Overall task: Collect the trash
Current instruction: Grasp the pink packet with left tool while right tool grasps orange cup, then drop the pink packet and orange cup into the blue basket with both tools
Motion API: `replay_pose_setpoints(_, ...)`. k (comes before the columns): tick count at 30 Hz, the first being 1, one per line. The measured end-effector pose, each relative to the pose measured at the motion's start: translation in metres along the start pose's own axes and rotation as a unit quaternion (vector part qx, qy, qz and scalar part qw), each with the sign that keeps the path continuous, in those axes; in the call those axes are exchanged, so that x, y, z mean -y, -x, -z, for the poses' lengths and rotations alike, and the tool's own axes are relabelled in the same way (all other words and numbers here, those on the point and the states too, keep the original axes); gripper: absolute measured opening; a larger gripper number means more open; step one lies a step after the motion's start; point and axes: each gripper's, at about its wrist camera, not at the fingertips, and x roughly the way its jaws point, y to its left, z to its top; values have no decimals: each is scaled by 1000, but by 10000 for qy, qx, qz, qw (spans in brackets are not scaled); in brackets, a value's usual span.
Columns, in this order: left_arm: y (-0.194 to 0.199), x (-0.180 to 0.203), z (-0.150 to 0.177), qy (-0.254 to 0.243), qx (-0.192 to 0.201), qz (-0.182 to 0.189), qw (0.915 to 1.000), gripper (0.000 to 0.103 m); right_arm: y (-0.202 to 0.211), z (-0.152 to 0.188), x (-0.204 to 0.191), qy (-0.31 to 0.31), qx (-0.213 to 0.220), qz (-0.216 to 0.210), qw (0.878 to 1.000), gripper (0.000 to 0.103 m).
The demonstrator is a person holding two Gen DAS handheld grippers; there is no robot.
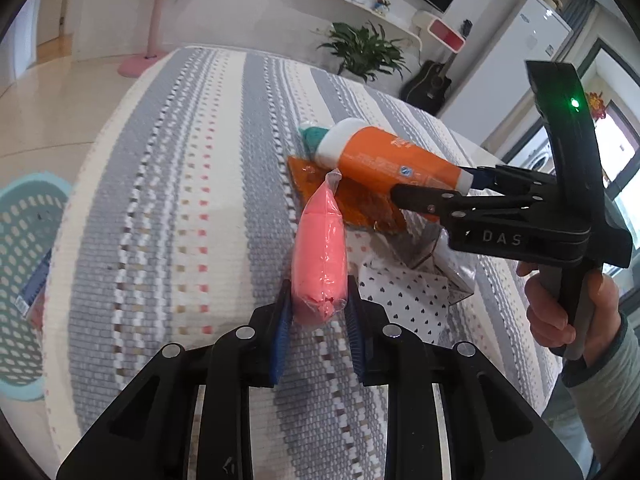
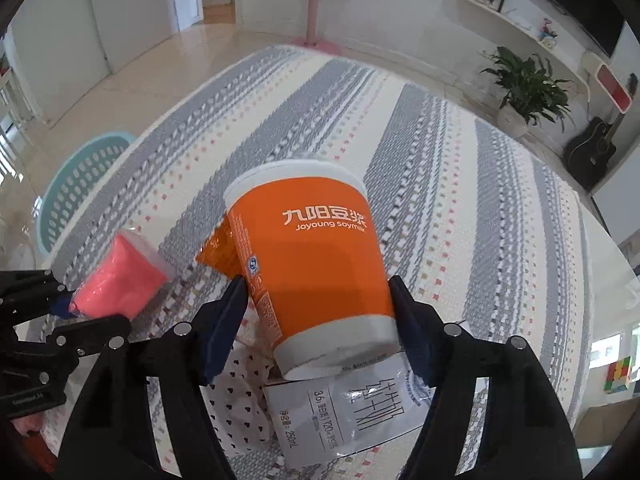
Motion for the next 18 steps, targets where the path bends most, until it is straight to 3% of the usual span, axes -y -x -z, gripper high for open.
replay_pose_setpoints(9, 56, -23, -12, 367, 655, 40, 9972, 23, 51, -22, -26, 19, 739, -56, 9972, 66)
replay_pose_setpoints(12, 91, -43, -19, 645, 998, -18, 9929, 23, 75, -38, -54, 186, 1056, -168, 9941, 66)
replay_pose_setpoints(18, 154, -96, -23, 1057, 1476, -485, 9822, 23, 105, -65, -121, 538, 1508, -439, 9861, 66)
